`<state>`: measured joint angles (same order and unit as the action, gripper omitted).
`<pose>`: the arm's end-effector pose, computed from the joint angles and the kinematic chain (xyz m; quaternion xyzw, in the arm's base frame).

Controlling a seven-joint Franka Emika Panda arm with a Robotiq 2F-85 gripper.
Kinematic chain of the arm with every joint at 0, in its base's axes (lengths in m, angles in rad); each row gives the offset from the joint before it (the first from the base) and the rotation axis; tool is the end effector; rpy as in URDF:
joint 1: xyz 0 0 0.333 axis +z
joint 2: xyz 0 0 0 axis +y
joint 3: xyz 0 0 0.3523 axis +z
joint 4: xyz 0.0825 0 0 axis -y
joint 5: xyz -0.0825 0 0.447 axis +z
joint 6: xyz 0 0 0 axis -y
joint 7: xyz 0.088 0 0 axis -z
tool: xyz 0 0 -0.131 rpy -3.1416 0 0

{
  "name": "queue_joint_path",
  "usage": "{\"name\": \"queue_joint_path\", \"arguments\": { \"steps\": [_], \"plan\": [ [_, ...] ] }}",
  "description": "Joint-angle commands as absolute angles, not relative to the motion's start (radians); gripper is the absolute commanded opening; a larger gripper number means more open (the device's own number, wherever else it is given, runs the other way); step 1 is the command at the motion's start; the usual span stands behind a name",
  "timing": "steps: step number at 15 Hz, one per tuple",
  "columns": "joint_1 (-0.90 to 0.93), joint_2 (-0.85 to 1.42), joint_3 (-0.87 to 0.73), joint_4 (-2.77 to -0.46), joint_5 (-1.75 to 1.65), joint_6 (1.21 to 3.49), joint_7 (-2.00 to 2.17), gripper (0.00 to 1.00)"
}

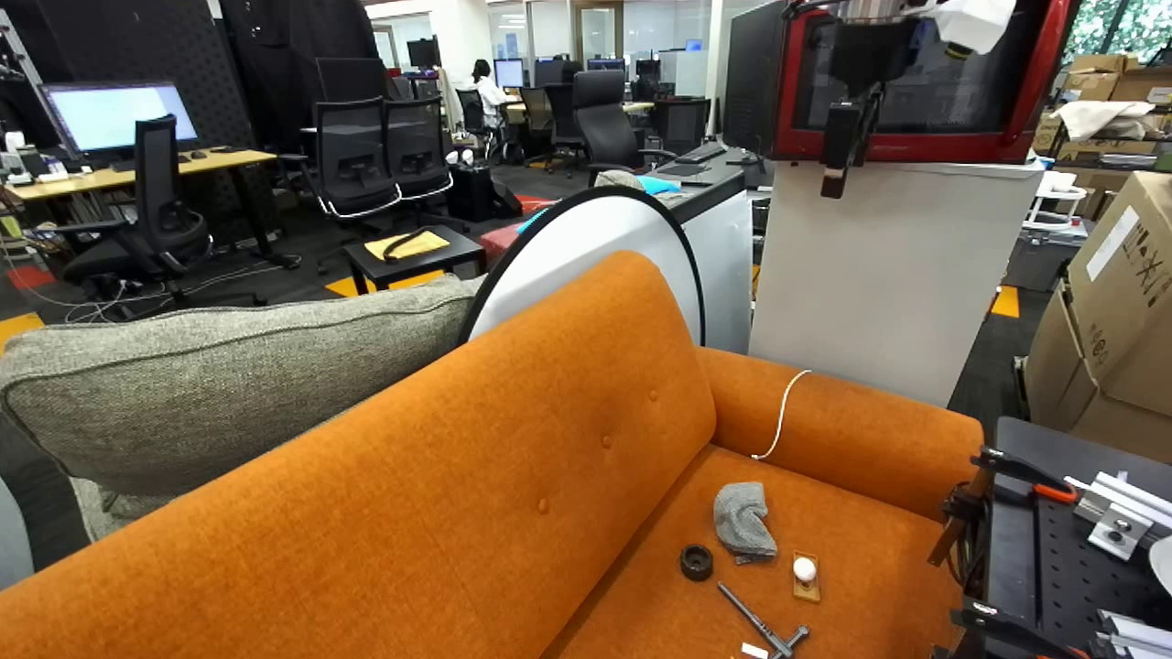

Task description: Pick the orange cube and move it up on the couch

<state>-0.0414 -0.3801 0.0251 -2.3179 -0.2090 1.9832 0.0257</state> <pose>0.4869 -0.0250 0.4823 0.9945 0.0180 0.0227 0.1010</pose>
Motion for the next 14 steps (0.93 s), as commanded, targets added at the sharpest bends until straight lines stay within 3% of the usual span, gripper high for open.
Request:
{"name": "queue_joint_path", "arguments": {
  "steps": [1,14],
  "plan": [
    [-0.035,-0.380,0.020,-2.316,-0.211,1.980,0.027,1.00],
    [-0.015,-0.328,0.027,-2.316,-0.198,2.020,0.033,1.00]
  ]
}}
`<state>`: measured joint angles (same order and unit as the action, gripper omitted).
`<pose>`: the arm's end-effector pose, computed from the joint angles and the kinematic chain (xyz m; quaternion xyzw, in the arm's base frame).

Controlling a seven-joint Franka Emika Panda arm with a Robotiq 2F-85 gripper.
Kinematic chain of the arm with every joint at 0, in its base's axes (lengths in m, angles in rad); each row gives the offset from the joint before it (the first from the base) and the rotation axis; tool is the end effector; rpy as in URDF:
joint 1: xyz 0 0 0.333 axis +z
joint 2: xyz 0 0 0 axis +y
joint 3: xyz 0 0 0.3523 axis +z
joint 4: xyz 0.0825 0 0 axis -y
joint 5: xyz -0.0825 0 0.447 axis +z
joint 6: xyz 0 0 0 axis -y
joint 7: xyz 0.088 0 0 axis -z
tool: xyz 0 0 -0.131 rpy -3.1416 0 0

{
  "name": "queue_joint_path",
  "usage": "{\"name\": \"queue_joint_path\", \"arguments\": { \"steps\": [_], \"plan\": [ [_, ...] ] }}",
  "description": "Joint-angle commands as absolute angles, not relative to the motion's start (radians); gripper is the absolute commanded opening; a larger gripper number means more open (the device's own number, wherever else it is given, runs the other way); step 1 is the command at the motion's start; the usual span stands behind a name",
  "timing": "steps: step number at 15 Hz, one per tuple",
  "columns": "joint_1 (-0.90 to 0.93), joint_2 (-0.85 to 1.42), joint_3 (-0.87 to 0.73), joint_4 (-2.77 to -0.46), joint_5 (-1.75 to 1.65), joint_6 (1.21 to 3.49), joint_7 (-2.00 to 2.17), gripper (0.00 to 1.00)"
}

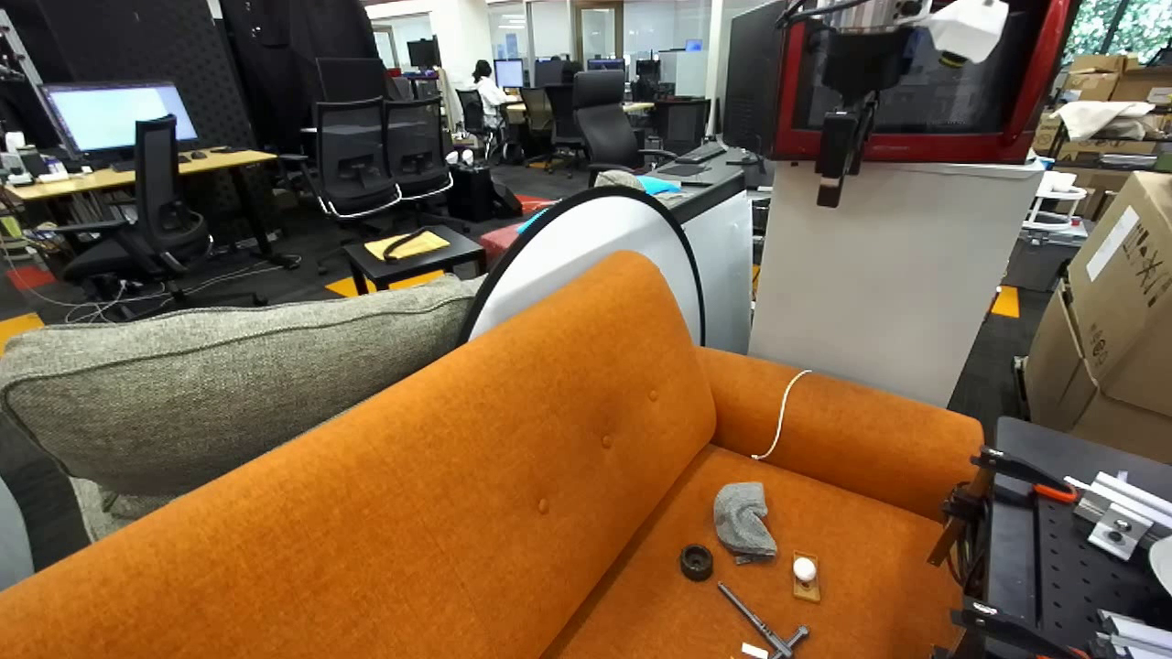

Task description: Pick the orange cube and move it up on the couch

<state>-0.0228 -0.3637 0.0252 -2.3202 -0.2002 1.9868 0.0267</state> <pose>0.4896 -0.0151 0.4733 0.9949 0.0262 0.0162 0.0963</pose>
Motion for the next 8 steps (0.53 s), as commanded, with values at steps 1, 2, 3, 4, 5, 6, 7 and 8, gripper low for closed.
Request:
{"name": "queue_joint_path", "arguments": {
  "steps": [1,2,3,4,5,6,7,8],
  "plan": [
    [-0.011,-0.308,0.034,-2.319,-0.213,2.038,0.037,1.00],
    [-0.005,-0.289,0.042,-2.324,-0.233,2.058,0.036,1.00],
    [0.002,-0.269,0.049,-2.328,-0.246,2.068,0.026,1.00],
    [0.011,-0.250,0.054,-2.332,-0.251,2.072,0.009,1.00],
    [0.019,-0.233,0.059,-2.336,-0.257,2.061,-0.003,1.00],
    [0.018,-0.249,0.052,-2.334,-0.231,2.052,0.025,1.00],
    [0.025,-0.232,0.057,-2.336,-0.237,2.052,0.025,1.00],
    [0.026,-0.225,0.059,-2.336,-0.241,2.052,0.024,1.00]
  ]
}}
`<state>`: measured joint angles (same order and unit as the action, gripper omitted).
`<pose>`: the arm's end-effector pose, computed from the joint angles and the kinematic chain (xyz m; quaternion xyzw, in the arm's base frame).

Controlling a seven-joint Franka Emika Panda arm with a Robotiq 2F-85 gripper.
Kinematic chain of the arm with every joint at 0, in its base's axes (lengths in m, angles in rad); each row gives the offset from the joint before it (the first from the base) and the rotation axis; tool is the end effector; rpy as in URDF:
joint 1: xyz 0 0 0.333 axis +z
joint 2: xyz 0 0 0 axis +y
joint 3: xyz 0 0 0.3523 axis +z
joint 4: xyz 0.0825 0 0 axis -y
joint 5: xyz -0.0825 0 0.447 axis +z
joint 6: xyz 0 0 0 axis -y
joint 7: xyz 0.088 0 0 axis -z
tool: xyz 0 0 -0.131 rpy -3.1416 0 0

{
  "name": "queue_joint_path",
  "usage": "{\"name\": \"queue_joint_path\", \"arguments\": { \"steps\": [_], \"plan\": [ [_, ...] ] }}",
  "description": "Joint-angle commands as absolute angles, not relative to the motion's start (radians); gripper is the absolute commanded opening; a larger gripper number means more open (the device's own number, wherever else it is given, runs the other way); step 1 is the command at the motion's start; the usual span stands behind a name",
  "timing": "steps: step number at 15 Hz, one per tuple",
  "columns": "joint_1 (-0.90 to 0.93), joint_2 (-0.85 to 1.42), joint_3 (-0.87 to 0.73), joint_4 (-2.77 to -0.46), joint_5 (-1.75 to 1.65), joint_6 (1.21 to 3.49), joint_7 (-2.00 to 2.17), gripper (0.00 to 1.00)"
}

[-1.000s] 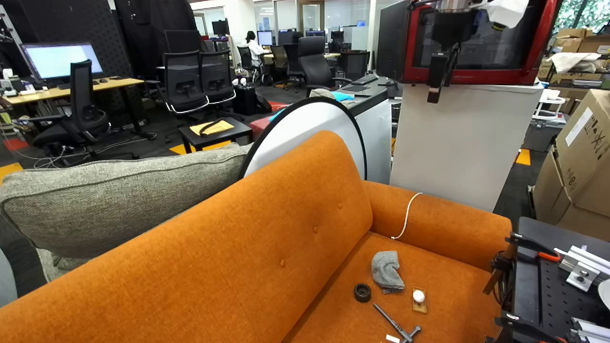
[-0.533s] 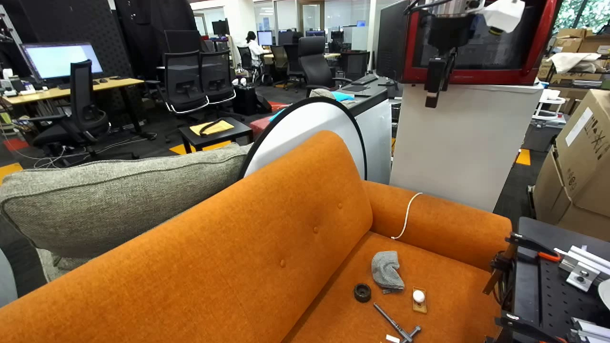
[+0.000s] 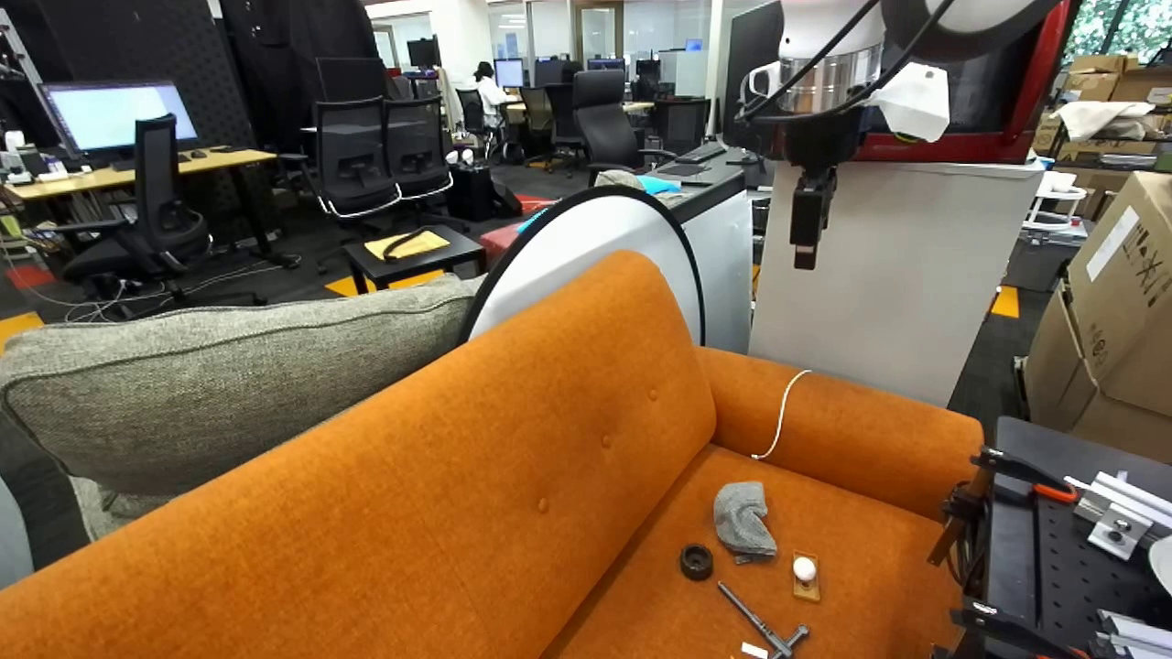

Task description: Pick the orange cube and move it up on the couch

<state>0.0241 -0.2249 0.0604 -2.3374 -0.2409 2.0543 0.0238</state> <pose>0.5084 0.0252 0.4010 0.9894 0.0881 -0.0235 0.1128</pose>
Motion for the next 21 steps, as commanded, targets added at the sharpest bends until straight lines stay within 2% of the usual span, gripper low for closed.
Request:
{"name": "queue_joint_path", "arguments": {
  "steps": [1,7,14,21],
  "plan": [
    [0.026,-0.226,0.059,-2.335,-0.242,2.052,0.021,1.00],
    [0.038,-0.211,0.055,-2.349,-0.208,2.075,-0.014,1.00],
    [0.093,-0.006,0.070,-2.406,-0.104,2.192,-0.181,1.00],
    [0.090,-0.033,0.071,-2.415,-0.117,2.179,-0.126,1.00]
  ]
}}
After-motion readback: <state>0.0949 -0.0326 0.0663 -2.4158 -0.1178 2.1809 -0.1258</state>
